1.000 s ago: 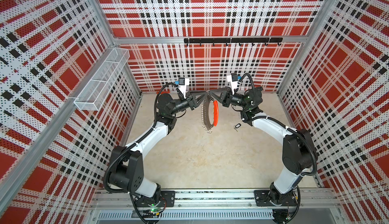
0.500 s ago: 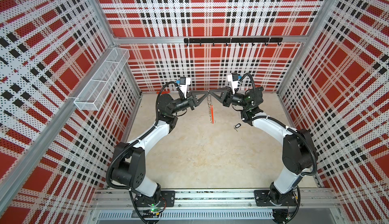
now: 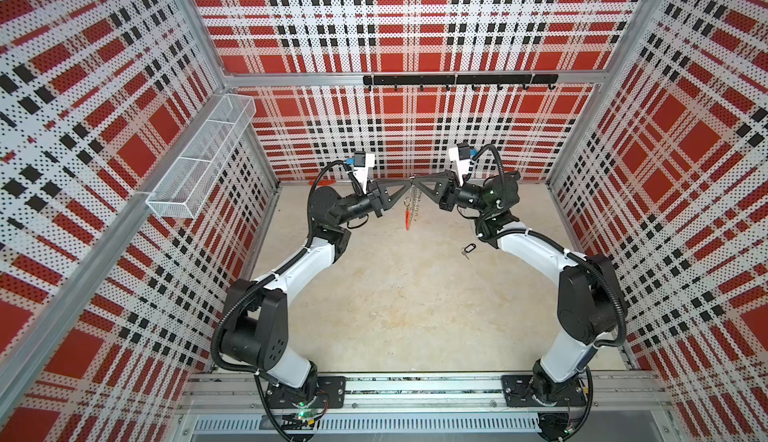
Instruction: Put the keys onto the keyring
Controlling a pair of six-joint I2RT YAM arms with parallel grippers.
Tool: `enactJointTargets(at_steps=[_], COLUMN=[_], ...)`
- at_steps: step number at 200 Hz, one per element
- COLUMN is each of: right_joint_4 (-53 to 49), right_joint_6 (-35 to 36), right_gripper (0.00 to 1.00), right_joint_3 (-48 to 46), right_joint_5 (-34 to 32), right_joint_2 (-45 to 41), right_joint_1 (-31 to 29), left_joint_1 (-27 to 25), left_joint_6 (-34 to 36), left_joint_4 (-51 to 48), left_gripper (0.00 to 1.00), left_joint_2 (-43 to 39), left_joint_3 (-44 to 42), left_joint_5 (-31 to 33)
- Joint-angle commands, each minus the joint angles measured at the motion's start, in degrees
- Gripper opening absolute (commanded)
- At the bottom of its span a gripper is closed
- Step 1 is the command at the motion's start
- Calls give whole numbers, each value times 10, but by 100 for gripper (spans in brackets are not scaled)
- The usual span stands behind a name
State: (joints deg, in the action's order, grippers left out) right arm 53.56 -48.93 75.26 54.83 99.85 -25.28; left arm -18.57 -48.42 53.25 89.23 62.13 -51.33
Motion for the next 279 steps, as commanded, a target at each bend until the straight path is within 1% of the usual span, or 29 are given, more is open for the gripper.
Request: enactJointTargets(at_steps=[1,9,14,19,20,22,23,27,45,58,73,89,107,147,193,210,230,255,260,279], right_joint_4=[-31,-42,-45,-47,-46,-46,-45,-46,-47,-52,-66,-77,-70,-63,-62,-54,-53,-57,-57,-58], right_joint_6=[19,27,31,32,33,33,33,32,32,35,42,46,34,22,14,7,6,5,6,6], right_gripper=[17,18,21,27,30,31,35,39,40,44,44,41,34,33,31,27,24,17,15,2], right_joint_3=[5,0,-3,-8,-9,-10,-13,-15,-29,-42,-50,-48,-37,-9,16,21,25,32,33,36], right_joint_5=[-10,-18,-25,-30,-32,-33,-34,-37,-48,-54,-58,-53,-38,-27,-20,-19,-19,-17,-17,-17], right_joint_2=[-23,-30,-34,-38,-40,-41,-42,-45,-59,-72,-84,-84,-73,-45,-23,-16,-13,-10,-9,-8], right_joint_1=[-14,-13,-11,-10,-10,-9,-8,-6,0,8,16,16,10,-5,-15,-18,-22,-25,-26,-26], left_joint_1=[7,12,14,16,16,17,17,17,17,16,16,16,14,9,5,5,5,5,5,5], left_joint_6=[7,8,8,8,8,8,8,7,3,-1,-5,-7,-15,-41,-44,-45,-45,-45,-45,-46], left_joint_4=[38,38,39,39,39,39,39,40,40,44,45,48,58,90,95,95,94,95,95,95], left_gripper=[0,0,0,0,0,0,0,0,0,0,0,0,0,0,0,0,0,0,0,0], left_joint_2=[-28,-35,-38,-41,-41,-41,-42,-42,-42,-42,-42,-43,-43,-35,-37,-37,-38,-36,-35,-34], left_joint_3=[-22,-29,-31,-34,-34,-35,-35,-36,-38,-42,-45,-45,-44,-41,-42,-42,-42,-40,-40,-39], left_joint_5=[23,33,36,39,39,39,39,39,37,35,34,35,40,41,42,43,42,42,41,40])
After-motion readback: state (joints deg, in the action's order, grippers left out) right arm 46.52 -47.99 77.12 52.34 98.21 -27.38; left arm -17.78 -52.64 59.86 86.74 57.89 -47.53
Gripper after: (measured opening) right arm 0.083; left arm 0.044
